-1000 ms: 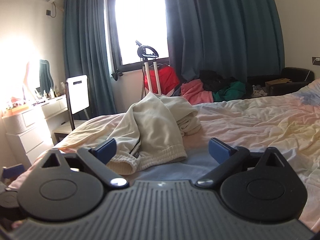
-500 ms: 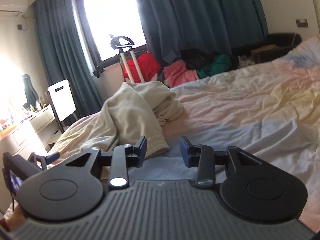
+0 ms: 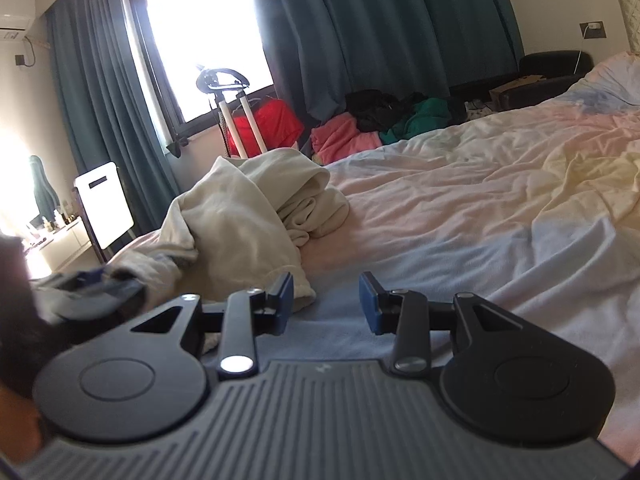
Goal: Fold clothes
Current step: 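Grasp the ribbed cuff of the cream sweatpants with the left gripper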
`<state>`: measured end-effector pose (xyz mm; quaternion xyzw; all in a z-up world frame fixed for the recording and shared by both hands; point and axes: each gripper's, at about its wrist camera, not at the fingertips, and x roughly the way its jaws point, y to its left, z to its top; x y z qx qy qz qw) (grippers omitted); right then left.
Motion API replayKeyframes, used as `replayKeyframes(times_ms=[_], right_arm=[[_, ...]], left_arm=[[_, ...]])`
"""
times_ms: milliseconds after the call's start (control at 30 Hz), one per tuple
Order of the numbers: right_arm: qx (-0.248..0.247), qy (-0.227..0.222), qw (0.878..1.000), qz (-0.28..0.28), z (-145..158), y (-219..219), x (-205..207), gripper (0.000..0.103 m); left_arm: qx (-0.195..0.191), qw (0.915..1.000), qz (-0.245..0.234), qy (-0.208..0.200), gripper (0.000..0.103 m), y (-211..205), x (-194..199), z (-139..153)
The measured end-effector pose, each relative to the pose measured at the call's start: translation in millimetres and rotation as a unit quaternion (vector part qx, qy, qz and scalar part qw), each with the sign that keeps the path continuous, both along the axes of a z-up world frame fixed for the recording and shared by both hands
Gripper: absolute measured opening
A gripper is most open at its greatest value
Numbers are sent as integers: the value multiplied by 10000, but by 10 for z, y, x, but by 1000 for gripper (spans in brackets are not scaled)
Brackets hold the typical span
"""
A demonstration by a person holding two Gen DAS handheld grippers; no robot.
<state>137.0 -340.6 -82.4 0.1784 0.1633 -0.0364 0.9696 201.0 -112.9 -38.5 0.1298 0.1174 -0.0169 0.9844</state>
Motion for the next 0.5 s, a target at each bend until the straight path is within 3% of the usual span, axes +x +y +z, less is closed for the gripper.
replayKeyframes(times_ms=[100, 267, 500], right_arm=[[-206, -135, 9996, 120, 42, 84, -46, 40], [-522, -401, 9972, 354, 175, 212, -182, 40], [-665, -33, 9941, 852, 332, 424, -456, 40]], left_arm=[[-741, 9971, 10, -197, 18, 319, -296, 360], [-1081, 9940, 122, 84, 16, 889, -718, 426], [-1553, 9863, 277, 476, 16, 1687, -1308, 517]])
